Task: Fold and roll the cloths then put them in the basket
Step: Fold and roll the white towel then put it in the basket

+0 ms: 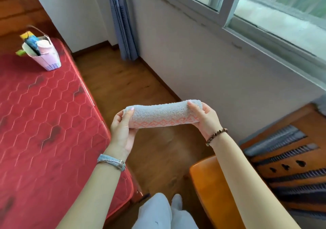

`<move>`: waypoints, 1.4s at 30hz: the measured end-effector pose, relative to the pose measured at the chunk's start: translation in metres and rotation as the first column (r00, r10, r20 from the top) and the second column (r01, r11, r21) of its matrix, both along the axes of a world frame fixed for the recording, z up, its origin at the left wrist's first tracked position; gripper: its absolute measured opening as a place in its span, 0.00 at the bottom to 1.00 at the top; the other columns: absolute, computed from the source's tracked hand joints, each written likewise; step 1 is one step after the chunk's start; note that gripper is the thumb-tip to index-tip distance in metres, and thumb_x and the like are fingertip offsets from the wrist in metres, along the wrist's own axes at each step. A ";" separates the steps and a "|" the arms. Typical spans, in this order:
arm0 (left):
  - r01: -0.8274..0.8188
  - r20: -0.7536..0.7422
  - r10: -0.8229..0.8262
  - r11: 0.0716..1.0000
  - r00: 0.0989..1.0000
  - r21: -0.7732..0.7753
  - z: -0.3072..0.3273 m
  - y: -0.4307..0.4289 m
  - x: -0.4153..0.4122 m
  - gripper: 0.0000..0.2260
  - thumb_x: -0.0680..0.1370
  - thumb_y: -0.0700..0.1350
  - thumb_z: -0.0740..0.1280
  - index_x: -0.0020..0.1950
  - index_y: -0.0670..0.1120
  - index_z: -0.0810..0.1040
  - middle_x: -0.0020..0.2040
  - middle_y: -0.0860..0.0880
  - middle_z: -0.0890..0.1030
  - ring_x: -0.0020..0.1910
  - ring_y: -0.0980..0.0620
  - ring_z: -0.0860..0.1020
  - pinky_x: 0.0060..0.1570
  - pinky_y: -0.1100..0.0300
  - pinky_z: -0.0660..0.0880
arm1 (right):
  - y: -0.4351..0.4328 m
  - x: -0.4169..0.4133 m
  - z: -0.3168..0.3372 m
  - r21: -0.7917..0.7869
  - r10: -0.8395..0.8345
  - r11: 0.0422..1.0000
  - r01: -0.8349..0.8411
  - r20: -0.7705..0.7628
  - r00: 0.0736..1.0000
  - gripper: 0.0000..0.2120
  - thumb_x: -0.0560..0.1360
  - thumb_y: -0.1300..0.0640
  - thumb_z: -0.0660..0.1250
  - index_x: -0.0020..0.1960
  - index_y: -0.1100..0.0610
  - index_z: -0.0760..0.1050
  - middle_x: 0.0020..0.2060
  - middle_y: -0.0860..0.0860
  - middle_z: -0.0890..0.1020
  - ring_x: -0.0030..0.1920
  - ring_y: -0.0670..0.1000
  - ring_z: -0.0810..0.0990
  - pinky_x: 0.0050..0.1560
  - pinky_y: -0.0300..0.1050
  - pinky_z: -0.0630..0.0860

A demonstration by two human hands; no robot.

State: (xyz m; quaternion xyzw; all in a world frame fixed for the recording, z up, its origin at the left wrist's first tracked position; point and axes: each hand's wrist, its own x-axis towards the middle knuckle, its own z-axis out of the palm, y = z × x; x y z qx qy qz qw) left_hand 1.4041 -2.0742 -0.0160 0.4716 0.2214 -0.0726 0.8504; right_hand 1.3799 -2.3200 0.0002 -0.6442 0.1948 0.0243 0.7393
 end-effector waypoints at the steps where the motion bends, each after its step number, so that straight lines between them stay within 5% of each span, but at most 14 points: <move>1: -0.026 -0.012 0.026 1.000 1.000 0.007 -0.001 0.000 0.003 0.09 0.78 0.41 0.69 0.57 0.45 0.73 0.55 0.43 0.79 0.55 0.47 0.78 0.54 0.49 0.80 | 0.001 0.008 -0.002 -0.008 0.020 1.000 -0.020 -0.004 1.000 0.27 0.68 0.42 0.74 0.61 0.58 0.78 0.55 0.55 0.84 0.56 0.53 0.83 0.58 0.58 0.80; 11: -0.186 0.001 0.186 0.981 0.983 0.060 -0.005 0.030 0.082 0.14 0.79 0.41 0.68 0.63 0.42 0.73 0.56 0.42 0.80 0.58 0.45 0.80 0.58 0.47 0.79 | 0.032 0.121 -0.006 0.004 0.188 0.982 -0.188 0.002 0.982 0.24 0.70 0.45 0.73 0.59 0.58 0.79 0.55 0.57 0.84 0.56 0.54 0.83 0.59 0.57 0.80; 21: -0.337 0.005 0.337 0.942 0.942 0.014 0.008 0.082 0.204 0.04 0.79 0.40 0.68 0.53 0.44 0.77 0.50 0.45 0.82 0.53 0.48 0.82 0.47 0.54 0.81 | 0.092 0.275 0.002 0.016 0.307 0.952 -0.307 -0.010 0.952 0.21 0.73 0.48 0.73 0.60 0.60 0.78 0.56 0.58 0.83 0.56 0.55 0.83 0.58 0.57 0.80; 28: -0.410 -0.005 0.410 0.912 0.912 0.016 0.014 0.130 0.263 0.05 0.79 0.41 0.68 0.54 0.44 0.77 0.51 0.46 0.82 0.53 0.48 0.82 0.50 0.53 0.81 | 0.143 0.359 0.002 0.021 0.388 0.922 -0.388 -0.014 0.922 0.23 0.71 0.47 0.74 0.60 0.59 0.79 0.55 0.57 0.84 0.56 0.55 0.83 0.58 0.58 0.80; 37: -0.520 -0.039 0.519 0.854 0.854 -0.010 -0.002 0.176 0.333 0.21 0.79 0.43 0.69 0.70 0.37 0.72 0.65 0.39 0.79 0.60 0.45 0.81 0.61 0.47 0.77 | 0.197 0.460 -0.003 -0.046 0.506 0.860 -0.508 -0.040 0.861 0.28 0.64 0.41 0.75 0.56 0.58 0.80 0.53 0.57 0.84 0.55 0.55 0.83 0.57 0.60 0.80; 42: -0.561 -0.016 0.560 0.828 0.828 -0.015 -0.010 0.196 0.390 0.21 0.78 0.46 0.69 0.69 0.39 0.74 0.65 0.40 0.79 0.62 0.46 0.80 0.54 0.52 0.79 | 0.225 0.536 -0.003 -0.101 0.584 0.806 -0.584 -0.032 0.811 0.30 0.61 0.38 0.75 0.55 0.57 0.80 0.52 0.56 0.84 0.54 0.55 0.84 0.57 0.60 0.80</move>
